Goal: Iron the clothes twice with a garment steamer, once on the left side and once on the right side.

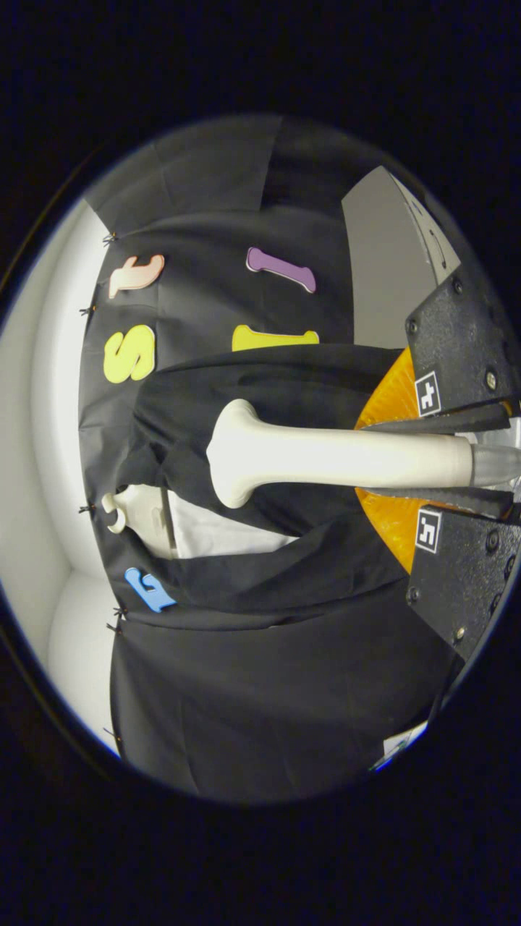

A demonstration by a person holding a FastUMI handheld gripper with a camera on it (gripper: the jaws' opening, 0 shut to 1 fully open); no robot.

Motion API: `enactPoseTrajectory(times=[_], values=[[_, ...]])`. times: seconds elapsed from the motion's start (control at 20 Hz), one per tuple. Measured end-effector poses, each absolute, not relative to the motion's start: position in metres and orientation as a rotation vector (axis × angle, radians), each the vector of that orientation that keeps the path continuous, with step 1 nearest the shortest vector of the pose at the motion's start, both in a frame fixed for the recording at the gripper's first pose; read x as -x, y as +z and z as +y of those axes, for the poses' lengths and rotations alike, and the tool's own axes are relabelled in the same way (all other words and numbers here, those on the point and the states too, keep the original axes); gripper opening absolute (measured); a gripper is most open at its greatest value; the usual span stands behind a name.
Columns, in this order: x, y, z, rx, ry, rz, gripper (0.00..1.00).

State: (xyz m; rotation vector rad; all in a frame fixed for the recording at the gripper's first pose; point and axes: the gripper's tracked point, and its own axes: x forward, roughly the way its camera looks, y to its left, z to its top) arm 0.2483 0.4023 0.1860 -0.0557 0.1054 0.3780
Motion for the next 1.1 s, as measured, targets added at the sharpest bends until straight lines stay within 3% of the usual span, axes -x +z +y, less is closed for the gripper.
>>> enactPoseTrajectory(times=[1.1], values=[[-0.225,-0.006,0.390,0.153,0.380,0.399,0.33]])
